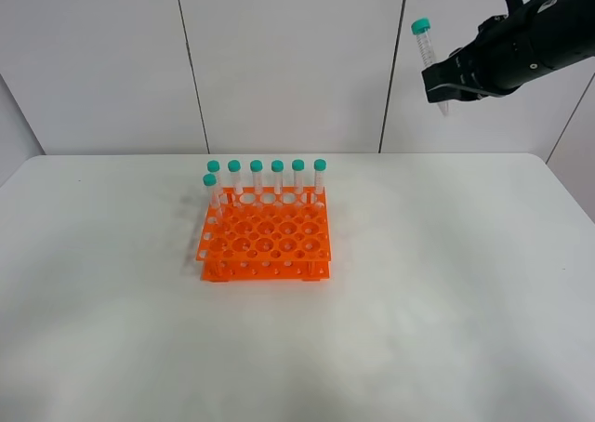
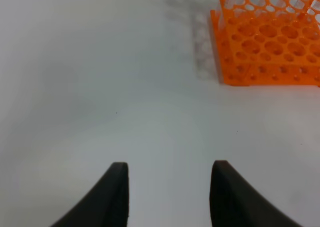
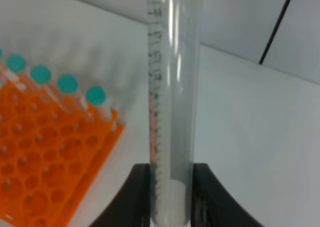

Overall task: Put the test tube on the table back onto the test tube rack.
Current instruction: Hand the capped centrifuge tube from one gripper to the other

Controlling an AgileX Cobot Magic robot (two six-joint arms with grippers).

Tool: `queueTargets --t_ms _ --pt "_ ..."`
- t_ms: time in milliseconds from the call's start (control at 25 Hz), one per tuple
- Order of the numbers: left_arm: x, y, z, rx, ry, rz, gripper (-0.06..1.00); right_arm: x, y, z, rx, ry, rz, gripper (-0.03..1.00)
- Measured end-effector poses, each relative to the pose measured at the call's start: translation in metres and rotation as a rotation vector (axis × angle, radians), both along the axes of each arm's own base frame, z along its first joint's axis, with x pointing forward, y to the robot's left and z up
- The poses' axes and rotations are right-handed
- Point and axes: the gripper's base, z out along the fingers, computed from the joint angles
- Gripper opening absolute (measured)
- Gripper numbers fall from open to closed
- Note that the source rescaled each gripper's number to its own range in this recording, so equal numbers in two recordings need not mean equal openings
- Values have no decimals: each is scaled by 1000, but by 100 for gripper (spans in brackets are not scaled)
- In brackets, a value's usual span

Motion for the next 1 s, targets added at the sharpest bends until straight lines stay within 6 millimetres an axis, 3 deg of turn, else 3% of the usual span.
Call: queueTargets --t_ms 200,320,720,880,1000 --pt "0 0 0 0 0 0 89 0 -6 -2 -68 14 -48 2" --pt "0 0 0 0 0 0 89 -1 3 -2 -119 2 -30 2" --pt "0 0 0 0 0 0 89 -29 115 13 -71 -238 268 2" --pt "0 0 0 0 0 0 89 -41 140 17 -26 -311 327 2" --pt "0 0 0 0 0 0 89 -50 149 8 17 -388 352 2"
